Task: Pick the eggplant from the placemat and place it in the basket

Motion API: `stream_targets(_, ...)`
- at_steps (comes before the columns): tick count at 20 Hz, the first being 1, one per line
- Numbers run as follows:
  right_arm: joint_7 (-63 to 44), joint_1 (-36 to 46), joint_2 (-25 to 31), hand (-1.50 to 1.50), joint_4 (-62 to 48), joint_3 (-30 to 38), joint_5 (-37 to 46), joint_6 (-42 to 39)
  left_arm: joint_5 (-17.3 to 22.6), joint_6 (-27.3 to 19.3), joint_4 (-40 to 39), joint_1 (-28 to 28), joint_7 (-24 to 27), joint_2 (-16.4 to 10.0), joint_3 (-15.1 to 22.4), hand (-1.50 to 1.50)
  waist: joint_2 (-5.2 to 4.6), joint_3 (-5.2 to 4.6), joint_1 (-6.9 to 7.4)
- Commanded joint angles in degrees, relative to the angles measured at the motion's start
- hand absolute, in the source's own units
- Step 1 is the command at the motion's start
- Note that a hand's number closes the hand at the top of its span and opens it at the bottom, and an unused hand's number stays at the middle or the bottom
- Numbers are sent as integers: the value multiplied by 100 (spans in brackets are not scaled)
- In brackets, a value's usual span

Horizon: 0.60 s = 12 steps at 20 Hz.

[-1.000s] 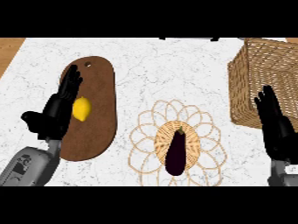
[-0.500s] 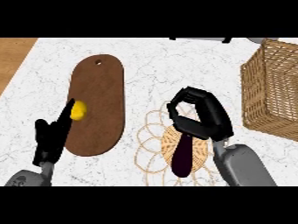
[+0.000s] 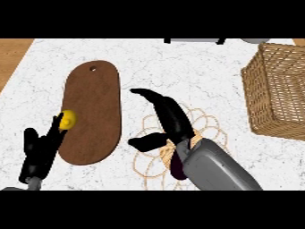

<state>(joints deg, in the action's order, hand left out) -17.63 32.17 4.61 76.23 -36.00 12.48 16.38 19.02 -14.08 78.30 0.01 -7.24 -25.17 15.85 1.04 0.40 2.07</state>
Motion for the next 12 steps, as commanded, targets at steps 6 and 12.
stream_targets(6,-2753,2119,1118,-150,135,-105,784,-2020,162,159,-28,717,-238,-32,97,0,20,-74,-182)
stream_targets(12,-3778,3088,1523,-150,548,492,-691,-4262,191,97,8,592,-368,-56,-42,0,-33,-60,-310)
